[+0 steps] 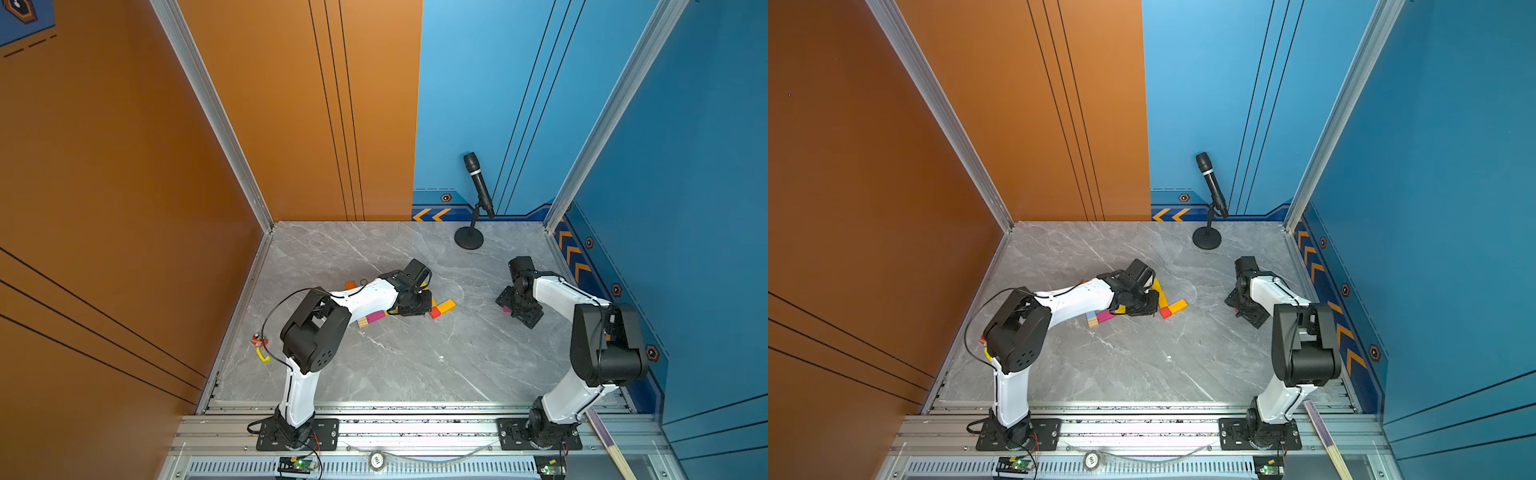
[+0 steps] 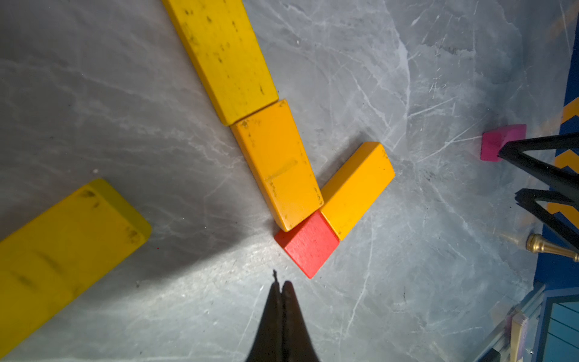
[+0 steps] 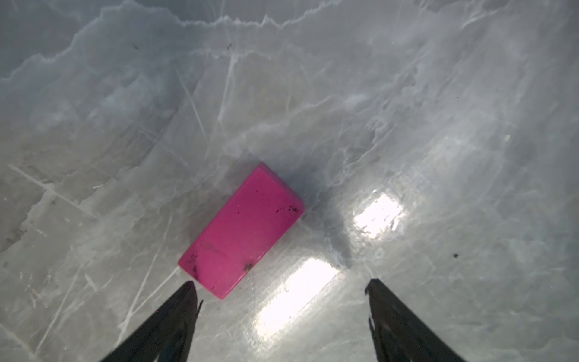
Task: Assemble the letter v with building blocks
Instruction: Pick up the building block from the center of the board.
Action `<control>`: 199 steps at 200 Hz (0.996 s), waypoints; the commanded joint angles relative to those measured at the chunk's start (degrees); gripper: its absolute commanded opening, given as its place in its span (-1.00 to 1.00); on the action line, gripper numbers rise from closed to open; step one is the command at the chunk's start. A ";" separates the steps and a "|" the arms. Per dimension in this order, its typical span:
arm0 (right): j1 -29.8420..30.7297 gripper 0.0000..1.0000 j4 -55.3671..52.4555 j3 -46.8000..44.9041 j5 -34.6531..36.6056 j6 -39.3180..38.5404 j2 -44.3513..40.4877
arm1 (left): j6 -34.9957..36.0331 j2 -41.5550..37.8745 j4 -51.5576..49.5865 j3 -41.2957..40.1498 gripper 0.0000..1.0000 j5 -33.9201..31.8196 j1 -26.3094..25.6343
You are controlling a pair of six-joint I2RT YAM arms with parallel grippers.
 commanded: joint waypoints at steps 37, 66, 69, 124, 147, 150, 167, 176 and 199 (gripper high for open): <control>-1.06 0.70 1.69 2.51 0.00 1.07 2.79 | 0.80 -2.11 -0.76 0.29 -1.00 -0.37 0.74; -1.37 0.68 2.44 3.39 -0.22 0.94 4.58 | 0.81 -2.06 -0.72 0.29 -1.00 -0.28 0.83; -1.41 0.68 2.50 3.50 -0.25 0.93 4.76 | 0.81 -2.07 -0.71 0.35 -1.00 -0.30 0.83; -2.18 0.66 2.83 6.82 -0.07 -0.11 7.57 | 0.50 -1.79 -0.71 0.41 -1.00 -0.29 0.91; -2.47 0.65 2.70 8.60 -0.49 -0.60 9.24 | 0.45 -1.58 -0.71 0.57 -1.00 -0.13 1.00; -2.47 0.65 2.70 8.71 -0.36 -0.64 9.45 | 0.40 -1.55 -0.71 0.50 -1.00 -0.09 1.00; -2.55 0.64 2.70 9.76 -0.11 -1.07 10.57 | 0.36 -1.47 -0.71 0.47 -1.00 -0.14 1.00; -2.60 0.61 2.70 10.25 -0.25 -1.29 11.26 | 0.32 -1.51 -0.71 0.45 -1.00 -0.13 1.00; -2.34 0.40 3.05 11.44 -1.39 -1.69 12.67 | 0.26 -1.43 -0.76 0.45 -1.00 -0.05 1.07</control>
